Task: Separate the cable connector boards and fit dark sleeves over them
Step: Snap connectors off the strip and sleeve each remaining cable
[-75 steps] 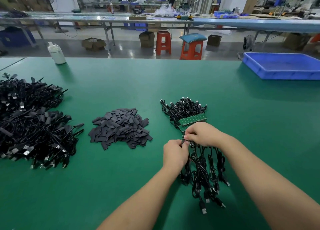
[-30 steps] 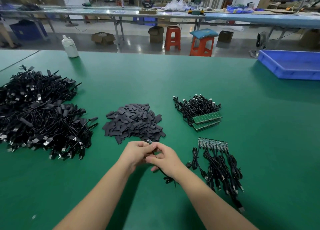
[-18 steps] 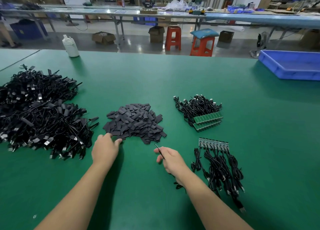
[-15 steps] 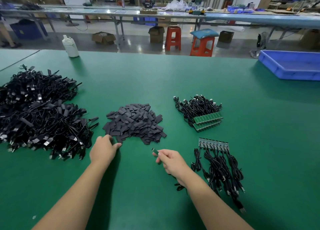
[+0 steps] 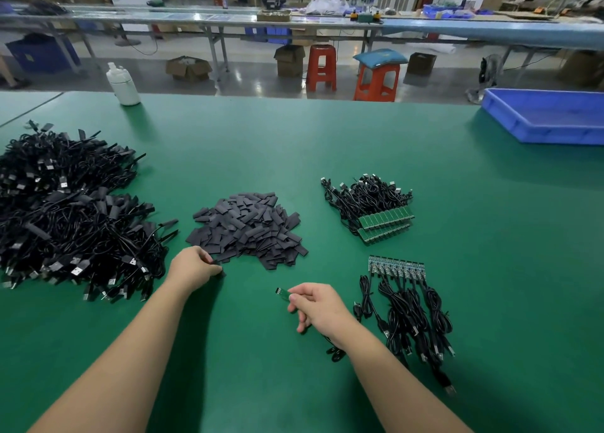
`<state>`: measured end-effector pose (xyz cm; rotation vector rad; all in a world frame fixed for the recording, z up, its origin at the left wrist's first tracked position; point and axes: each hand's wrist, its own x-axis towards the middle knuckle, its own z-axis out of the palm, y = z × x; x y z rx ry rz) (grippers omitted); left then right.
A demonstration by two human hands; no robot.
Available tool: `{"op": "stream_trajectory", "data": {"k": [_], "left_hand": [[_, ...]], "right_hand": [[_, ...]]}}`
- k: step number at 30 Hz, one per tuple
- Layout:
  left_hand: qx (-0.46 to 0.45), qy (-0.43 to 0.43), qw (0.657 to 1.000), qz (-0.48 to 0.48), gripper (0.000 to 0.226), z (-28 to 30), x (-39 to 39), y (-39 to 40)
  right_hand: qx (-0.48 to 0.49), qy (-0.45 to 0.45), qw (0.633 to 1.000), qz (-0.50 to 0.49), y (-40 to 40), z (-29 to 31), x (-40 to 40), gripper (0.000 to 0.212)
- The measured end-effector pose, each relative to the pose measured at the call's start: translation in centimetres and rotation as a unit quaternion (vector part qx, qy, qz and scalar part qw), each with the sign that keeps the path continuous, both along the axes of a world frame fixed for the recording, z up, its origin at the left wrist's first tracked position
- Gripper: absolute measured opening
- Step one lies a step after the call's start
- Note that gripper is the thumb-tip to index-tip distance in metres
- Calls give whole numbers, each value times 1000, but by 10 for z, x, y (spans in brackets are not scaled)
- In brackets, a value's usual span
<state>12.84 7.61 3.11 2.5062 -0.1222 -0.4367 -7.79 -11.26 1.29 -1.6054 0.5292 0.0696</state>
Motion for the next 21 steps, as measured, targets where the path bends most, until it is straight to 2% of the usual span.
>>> {"op": "stream_trajectory", "data": {"k": [2,5,8,10,12,14,15,18,21], "left_hand": [[-94,34,995,0,19,5,-7,0],[-301,126,945,-13,22,16,-29,-1],[-355,170,918,-49,21,17,-58,-8],[-299,144,938,-103,17,13,-77,-15],[-126,12,966,-227,14,8,-86,-17],[51,-125,925,-355,16,5,-90,-18],[94,-147,905,-388,21,5,-92,-17],[115,-146,884,-429,30,1,-94,-12],[48,-141,901,-408,26,2,-94,-5]], "right_hand": [[-6,2,1000,2,0,-1,0,22],[-11,5,1000,9,0,-1,0,23],[-11,7,1000,14,0,-2,1,23],[-19,9,1000,18,1,-2,1,23],[-23,9,1000,20,2,-2,1,22],[-25,9,999,24,1,-2,0,21],[-27,10,999,25,0,-1,0,20],[-36,13,999,29,-1,-1,0,23],[-33,20,999,29,-2,-2,0,21]]}}
